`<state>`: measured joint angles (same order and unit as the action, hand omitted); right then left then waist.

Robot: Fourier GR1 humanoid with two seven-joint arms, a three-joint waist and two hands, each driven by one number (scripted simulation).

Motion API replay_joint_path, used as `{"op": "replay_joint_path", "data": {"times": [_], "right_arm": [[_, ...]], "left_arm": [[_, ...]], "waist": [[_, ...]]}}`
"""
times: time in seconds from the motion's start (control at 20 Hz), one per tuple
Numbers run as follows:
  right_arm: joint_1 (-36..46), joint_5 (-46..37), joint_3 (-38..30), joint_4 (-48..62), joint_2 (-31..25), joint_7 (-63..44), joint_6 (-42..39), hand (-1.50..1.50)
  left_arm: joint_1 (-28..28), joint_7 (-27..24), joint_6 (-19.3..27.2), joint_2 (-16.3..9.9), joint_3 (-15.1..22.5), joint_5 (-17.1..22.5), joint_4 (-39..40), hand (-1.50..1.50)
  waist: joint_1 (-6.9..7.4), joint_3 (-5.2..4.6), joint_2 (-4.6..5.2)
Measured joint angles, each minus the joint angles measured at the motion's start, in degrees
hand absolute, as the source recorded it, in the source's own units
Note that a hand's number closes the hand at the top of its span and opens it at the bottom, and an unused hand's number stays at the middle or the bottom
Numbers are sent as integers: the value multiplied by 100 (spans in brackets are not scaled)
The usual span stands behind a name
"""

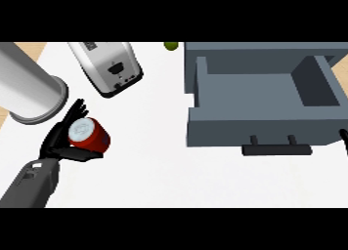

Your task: Pick up the can, place it into the drawer and close the drawer

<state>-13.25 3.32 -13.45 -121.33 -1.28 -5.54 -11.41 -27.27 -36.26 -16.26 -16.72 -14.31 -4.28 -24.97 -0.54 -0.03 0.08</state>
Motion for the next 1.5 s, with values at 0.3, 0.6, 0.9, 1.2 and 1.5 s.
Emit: {"op": "replay_joint_path", "data": {"times": [0.3, 0.6, 0.9, 1.2, 1.5], "right_arm": [[-148, 116, -57, -59, -26, 62, -95, -150], [-120, 146, -89, -73, -26, 3, -102, -150], [-243, 243, -142, -208, 9, 38, -162, -150], [-510, 216, 1, -412, 69, 65, -86, -150], [-418, 172, -14, -304, 74, 101, -43, -150]], "left_arm": [[-60, 8, 35, 130, 105, -11, -2, -150], [-99, -154, 14, 231, 206, -48, 11, 150], [-291, 27, -255, 333, 206, 97, -23, 150], [-17, 275, -57, 563, 135, 341, -539, 150], [325, 443, 979, 846, -232, 673, -1124, 150]], "waist": [[1, 1, -2], [8, 10, -9], [4, 4, -6], [31, 5, -16], [81, 6, -28]]}}
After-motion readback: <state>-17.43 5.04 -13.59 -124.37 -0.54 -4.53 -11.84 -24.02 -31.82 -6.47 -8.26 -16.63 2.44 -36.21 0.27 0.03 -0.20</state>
